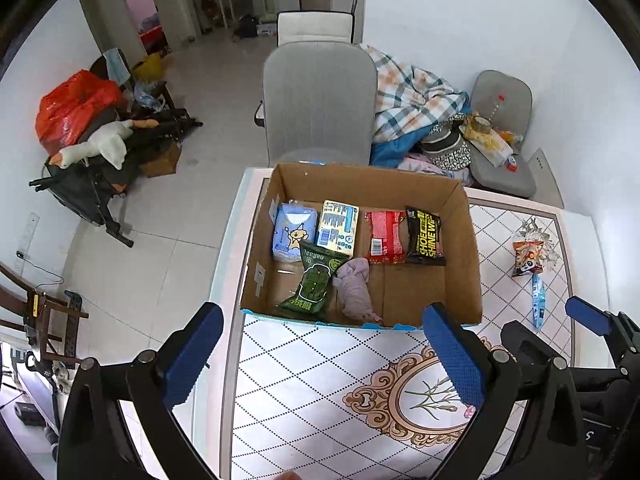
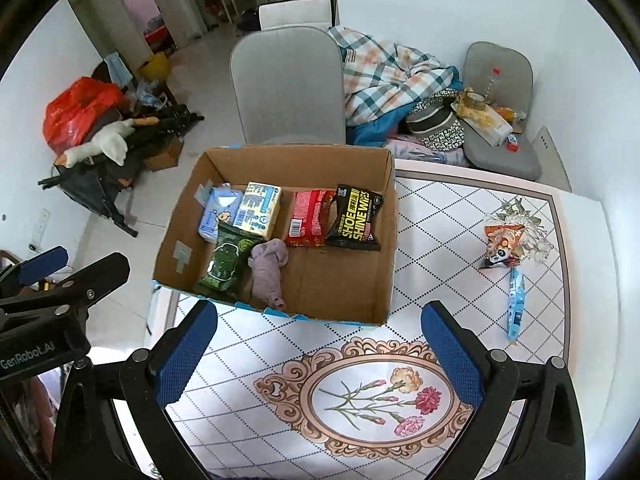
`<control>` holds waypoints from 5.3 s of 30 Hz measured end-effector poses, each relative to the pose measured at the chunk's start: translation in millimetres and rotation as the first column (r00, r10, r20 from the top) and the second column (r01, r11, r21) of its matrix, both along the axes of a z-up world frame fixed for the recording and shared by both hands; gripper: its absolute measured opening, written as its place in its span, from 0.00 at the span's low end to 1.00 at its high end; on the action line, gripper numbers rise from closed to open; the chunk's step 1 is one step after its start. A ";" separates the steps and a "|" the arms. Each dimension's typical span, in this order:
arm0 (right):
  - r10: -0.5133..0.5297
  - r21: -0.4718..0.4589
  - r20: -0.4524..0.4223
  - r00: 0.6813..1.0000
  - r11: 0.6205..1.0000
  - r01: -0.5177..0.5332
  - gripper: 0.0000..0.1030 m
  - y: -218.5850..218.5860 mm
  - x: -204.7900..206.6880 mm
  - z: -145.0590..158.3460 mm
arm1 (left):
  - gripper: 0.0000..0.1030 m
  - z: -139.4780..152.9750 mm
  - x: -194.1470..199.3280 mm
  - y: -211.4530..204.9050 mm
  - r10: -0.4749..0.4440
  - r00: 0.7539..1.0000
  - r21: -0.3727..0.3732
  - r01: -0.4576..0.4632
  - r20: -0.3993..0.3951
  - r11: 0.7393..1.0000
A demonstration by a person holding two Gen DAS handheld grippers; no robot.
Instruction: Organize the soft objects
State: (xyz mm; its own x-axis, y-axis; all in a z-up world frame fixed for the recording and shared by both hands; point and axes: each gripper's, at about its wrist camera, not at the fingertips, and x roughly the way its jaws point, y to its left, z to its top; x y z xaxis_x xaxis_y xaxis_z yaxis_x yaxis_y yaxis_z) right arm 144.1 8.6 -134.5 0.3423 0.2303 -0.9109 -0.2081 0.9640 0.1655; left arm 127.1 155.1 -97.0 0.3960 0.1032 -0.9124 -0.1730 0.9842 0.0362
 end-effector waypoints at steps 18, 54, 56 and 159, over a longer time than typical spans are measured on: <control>-0.388 -0.070 -0.157 0.908 0.922 0.382 0.99 -250.3 49.1 -95.0 | 0.99 -85.5 117.2 -232.2 -0.394 0.908 0.100 0.409 -0.143 0.907; -0.448 -0.111 -0.486 0.750 0.883 0.456 0.14 -399.7 106.3 -276.7 | 0.42 -293.1 224.9 -434.7 -0.443 0.736 -0.226 0.383 -0.511 0.896; -0.447 -0.097 -0.475 0.758 0.883 0.460 0.13 -400.5 104.4 -268.3 | 0.42 -275.8 213.3 -431.0 -0.447 0.757 -0.222 0.388 -0.476 0.894; -0.068 -0.086 -0.116 0.991 0.995 0.058 1.00 -14.2 17.8 -39.8 | 1.00 -10.3 19.8 -13.1 -0.042 0.998 -0.034 0.041 -0.038 0.999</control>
